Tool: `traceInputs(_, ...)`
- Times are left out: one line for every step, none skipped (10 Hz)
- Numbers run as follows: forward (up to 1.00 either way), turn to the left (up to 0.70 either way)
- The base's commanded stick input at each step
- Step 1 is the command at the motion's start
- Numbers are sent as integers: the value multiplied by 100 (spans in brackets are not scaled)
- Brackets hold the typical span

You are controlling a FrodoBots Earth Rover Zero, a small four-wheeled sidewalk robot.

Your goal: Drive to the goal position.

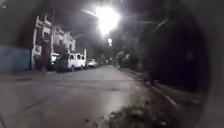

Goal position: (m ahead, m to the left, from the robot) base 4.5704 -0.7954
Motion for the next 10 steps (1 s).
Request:
traceInputs(50, 0)
traceInputs(50, 0)
traceInputs(50, 0)
traceInputs(50, 0)
traceInputs(50, 0)
traceInputs(50, 0)
traceInputs(50, 0)
traceInputs(50, 0)
traceInputs(50, 0)
traceInputs(50, 0)
